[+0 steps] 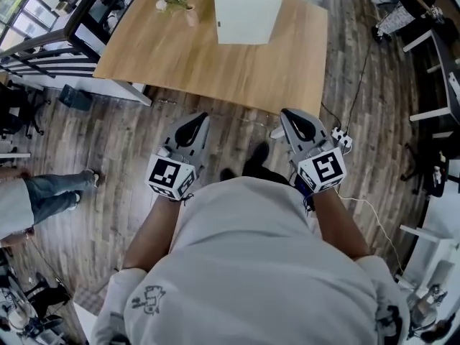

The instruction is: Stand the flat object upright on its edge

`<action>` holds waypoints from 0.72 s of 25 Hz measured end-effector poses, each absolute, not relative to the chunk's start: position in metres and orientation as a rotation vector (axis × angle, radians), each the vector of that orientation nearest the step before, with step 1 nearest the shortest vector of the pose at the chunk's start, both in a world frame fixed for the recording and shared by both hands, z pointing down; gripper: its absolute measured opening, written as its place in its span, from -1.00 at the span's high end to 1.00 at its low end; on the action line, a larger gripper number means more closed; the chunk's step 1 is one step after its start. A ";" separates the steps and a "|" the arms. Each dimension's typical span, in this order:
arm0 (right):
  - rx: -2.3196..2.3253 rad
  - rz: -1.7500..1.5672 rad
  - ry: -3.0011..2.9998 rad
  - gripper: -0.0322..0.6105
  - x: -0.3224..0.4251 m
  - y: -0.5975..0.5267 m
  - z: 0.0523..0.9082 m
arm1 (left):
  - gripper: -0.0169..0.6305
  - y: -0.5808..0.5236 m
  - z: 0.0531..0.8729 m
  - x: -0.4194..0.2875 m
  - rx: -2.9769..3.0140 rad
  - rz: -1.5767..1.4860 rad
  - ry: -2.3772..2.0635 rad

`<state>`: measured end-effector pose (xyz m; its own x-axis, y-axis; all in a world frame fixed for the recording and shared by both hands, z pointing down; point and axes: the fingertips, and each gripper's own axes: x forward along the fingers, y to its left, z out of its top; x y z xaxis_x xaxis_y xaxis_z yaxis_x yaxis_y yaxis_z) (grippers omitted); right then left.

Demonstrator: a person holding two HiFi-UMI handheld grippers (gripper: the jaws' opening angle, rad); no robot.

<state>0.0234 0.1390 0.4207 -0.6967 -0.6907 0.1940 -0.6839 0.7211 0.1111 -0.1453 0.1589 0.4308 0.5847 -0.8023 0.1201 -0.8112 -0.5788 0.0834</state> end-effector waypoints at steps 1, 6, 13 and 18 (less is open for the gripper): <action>1.094 -0.054 -2.698 0.89 0.025 0.142 0.419 | 0.93 0.161 0.431 -0.143 2.683 0.111 -1.369; 1.089 -0.066 -2.704 0.89 0.037 0.147 0.412 | 0.93 0.167 0.424 -0.133 2.696 0.122 -1.378; 1.041 -0.057 -2.732 0.89 0.071 0.157 0.411 | 0.92 0.177 0.420 -0.100 2.667 0.115 -1.426; 0.983 -0.075 -2.745 0.89 0.099 0.165 0.414 | 0.93 0.189 0.423 -0.075 2.634 0.124 -1.467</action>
